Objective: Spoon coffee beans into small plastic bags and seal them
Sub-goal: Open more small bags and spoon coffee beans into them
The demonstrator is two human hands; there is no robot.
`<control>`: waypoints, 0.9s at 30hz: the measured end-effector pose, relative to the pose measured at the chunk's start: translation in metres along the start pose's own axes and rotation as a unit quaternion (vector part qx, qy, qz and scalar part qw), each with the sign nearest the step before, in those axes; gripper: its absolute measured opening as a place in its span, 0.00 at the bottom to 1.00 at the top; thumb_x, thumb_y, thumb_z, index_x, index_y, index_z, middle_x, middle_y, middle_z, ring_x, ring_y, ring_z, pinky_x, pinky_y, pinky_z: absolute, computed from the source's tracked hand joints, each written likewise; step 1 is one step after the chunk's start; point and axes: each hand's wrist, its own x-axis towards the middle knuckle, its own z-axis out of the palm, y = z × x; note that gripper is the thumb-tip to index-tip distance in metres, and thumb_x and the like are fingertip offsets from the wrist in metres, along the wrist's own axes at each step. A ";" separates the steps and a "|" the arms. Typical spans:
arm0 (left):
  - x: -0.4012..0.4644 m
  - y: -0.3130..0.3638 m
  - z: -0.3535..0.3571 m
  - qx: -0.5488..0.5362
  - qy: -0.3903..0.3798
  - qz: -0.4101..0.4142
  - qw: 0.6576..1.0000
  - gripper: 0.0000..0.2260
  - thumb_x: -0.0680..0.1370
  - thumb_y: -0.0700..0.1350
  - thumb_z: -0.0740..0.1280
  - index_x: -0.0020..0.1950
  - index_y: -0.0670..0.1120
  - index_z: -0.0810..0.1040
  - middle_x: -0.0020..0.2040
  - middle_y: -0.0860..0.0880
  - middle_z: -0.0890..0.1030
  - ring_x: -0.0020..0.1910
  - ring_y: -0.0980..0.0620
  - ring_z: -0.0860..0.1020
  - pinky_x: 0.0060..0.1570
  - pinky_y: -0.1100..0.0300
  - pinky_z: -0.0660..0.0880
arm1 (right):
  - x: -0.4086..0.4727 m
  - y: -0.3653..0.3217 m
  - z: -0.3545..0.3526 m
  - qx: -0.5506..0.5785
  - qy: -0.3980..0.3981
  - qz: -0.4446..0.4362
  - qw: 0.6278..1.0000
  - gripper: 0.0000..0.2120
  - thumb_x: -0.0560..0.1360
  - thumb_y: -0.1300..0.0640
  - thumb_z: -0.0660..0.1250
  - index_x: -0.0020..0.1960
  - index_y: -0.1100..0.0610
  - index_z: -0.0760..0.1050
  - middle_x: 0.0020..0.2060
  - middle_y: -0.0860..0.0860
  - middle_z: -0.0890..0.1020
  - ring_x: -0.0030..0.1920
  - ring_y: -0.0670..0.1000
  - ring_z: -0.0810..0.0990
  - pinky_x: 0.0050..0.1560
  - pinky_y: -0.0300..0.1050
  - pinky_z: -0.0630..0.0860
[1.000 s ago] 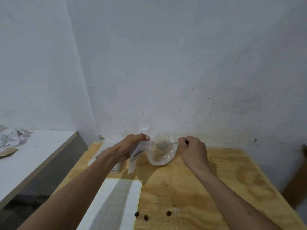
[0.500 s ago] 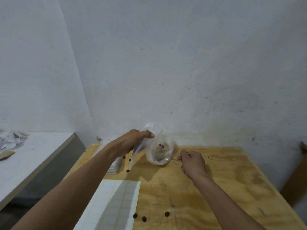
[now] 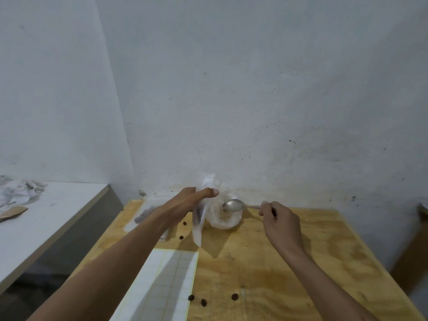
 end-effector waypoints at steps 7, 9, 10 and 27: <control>-0.013 0.007 0.004 -0.034 0.066 0.071 0.995 0.29 0.66 0.69 0.72 0.58 0.51 0.82 0.52 0.53 0.87 0.51 0.52 0.85 0.54 0.54 0.79 | -0.010 0.010 -0.042 -0.117 0.027 -0.110 0.987 0.17 0.84 0.48 0.59 0.43 0.53 0.81 0.27 0.47 0.78 0.26 0.47 0.75 0.27 0.45 0.68; -0.016 0.011 0.009 -0.052 0.096 0.098 0.989 0.27 0.66 0.68 0.72 0.57 0.52 0.81 0.49 0.55 0.87 0.48 0.55 0.85 0.46 0.60 0.79 | -0.015 0.016 -0.053 -0.166 0.038 -0.135 0.976 0.15 0.85 0.50 0.59 0.49 0.51 0.83 0.29 0.44 0.77 0.28 0.46 0.75 0.27 0.41 0.66; -0.017 0.015 0.012 -0.060 0.104 0.110 0.987 0.25 0.67 0.67 0.72 0.57 0.52 0.81 0.47 0.56 0.87 0.45 0.58 0.85 0.41 0.64 0.79 | -0.018 0.020 -0.059 -0.191 0.044 -0.143 0.970 0.13 0.84 0.50 0.60 0.53 0.50 0.84 0.32 0.45 0.81 0.32 0.49 0.79 0.28 0.41 0.69; -0.021 0.057 0.091 -0.047 0.048 0.124 0.990 0.23 0.66 0.68 0.73 0.52 0.55 0.80 0.41 0.61 0.83 0.41 0.61 0.82 0.42 0.60 0.73 | -0.067 0.091 -0.103 -0.406 -0.090 -0.176 0.892 0.24 0.82 0.48 0.60 0.77 0.48 0.69 0.55 0.52 0.79 0.49 0.53 0.79 0.41 0.44 0.71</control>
